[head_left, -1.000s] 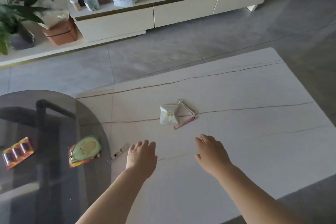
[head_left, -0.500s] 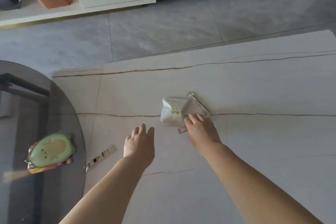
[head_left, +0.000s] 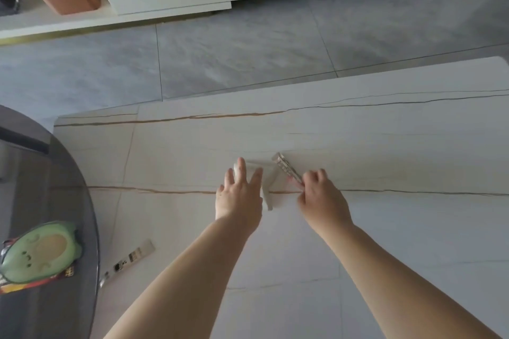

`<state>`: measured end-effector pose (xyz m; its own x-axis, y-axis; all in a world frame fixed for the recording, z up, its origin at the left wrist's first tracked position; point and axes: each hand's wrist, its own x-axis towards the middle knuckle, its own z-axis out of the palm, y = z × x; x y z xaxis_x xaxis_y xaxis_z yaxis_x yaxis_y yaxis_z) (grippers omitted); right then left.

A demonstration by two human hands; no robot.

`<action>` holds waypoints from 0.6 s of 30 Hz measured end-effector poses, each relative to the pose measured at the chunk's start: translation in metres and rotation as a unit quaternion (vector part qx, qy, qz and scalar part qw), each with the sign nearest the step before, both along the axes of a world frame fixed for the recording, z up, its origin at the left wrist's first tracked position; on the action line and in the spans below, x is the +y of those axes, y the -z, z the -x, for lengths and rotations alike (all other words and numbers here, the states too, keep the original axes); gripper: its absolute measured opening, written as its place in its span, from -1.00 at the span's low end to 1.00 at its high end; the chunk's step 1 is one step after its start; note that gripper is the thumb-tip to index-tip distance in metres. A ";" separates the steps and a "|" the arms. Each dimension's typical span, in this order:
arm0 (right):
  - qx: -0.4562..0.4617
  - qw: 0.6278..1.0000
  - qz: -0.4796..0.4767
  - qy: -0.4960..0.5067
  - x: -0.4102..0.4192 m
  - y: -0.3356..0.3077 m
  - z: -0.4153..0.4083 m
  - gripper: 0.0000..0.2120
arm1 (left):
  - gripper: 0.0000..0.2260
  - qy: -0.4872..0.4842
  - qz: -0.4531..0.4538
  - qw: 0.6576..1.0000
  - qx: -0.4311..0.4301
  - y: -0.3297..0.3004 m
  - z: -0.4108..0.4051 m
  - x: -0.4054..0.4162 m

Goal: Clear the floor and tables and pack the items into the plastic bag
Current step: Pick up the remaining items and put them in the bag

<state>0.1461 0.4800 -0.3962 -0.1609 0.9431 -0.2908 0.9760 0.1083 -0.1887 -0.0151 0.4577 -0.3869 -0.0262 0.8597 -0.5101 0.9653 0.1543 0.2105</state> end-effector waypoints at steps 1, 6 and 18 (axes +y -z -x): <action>0.014 1.000 -0.001 0.016 0.005 0.003 0.001 -0.87 | -0.45 0.001 0.006 1.000 0.000 0.004 -0.006 0.003; 0.004 0.999 0.002 0.039 0.023 0.018 0.016 -0.79 | -0.56 0.002 -0.009 1.000 0.025 0.024 -0.015 -0.003; -0.067 0.994 0.081 -0.032 -0.031 0.003 0.053 -0.77 | -0.25 -0.029 0.048 0.998 0.020 0.018 0.023 -0.094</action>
<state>0.0936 0.4487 -0.3994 -0.1691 0.8712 -0.4608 0.9856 0.1508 -0.0766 -0.0379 0.3637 -0.4048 -0.0967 0.8028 -0.5883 0.9618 0.2276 0.1524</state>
